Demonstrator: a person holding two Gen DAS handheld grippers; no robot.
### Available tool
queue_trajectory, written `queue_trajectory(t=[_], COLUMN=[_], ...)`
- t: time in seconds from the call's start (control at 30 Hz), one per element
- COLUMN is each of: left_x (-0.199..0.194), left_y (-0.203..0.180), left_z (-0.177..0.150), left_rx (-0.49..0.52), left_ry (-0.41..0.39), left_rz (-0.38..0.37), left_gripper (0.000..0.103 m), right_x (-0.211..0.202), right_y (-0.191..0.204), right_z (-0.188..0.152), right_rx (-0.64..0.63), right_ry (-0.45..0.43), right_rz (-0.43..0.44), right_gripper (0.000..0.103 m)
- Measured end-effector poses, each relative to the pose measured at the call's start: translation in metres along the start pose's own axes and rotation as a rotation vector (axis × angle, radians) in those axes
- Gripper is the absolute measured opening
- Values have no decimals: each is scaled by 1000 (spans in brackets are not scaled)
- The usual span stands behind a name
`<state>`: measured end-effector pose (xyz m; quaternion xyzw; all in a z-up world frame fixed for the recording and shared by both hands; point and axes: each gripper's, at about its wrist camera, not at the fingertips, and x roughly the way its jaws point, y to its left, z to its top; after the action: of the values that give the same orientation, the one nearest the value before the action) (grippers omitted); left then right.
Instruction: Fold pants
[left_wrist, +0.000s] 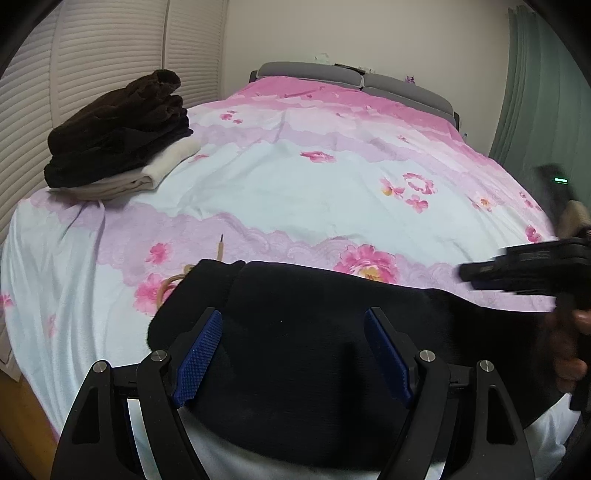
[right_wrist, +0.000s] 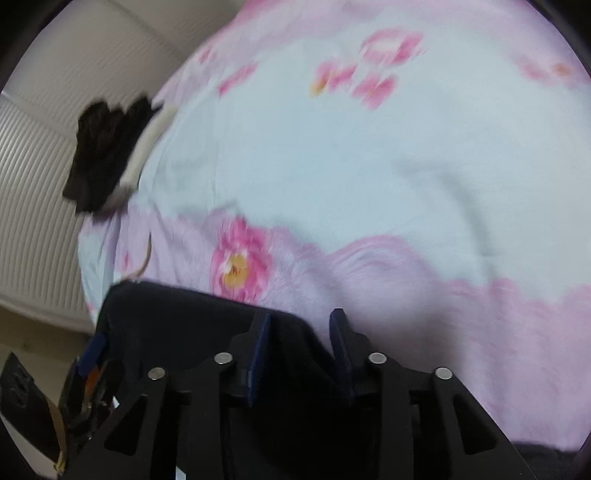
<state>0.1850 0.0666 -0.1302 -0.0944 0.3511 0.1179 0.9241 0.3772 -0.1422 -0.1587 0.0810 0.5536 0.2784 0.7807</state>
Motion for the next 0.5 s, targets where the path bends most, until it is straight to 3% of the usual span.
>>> queue_trajectory(t=[0.1, 0.2, 0.27, 0.4, 0.5], left_x=[-8, -13, -15, -20, -25], left_y=[-5, -18, -33, -69, -102], left_z=[-1, -3, -5, -11, -15], left_rx=[-6, 14, 35, 88, 153], left_ry=[-9, -18, -13, -3, -1], left_rz=[-24, -53, -84, -164, -228], left_gripper=[81, 82, 82, 82, 82], right_x=[-52, -105, -134, -175, -189], right_y=[-9, -24, -36, -72, -96], right_z=[-26, -62, -90, -148, -180], right_rx=[28, 42, 72, 214, 328], right_ry=[-153, -299, -375, -450, -479], right_rz=[-59, -198, -297, -410, -418], right_gripper=[45, 62, 68, 69, 69])
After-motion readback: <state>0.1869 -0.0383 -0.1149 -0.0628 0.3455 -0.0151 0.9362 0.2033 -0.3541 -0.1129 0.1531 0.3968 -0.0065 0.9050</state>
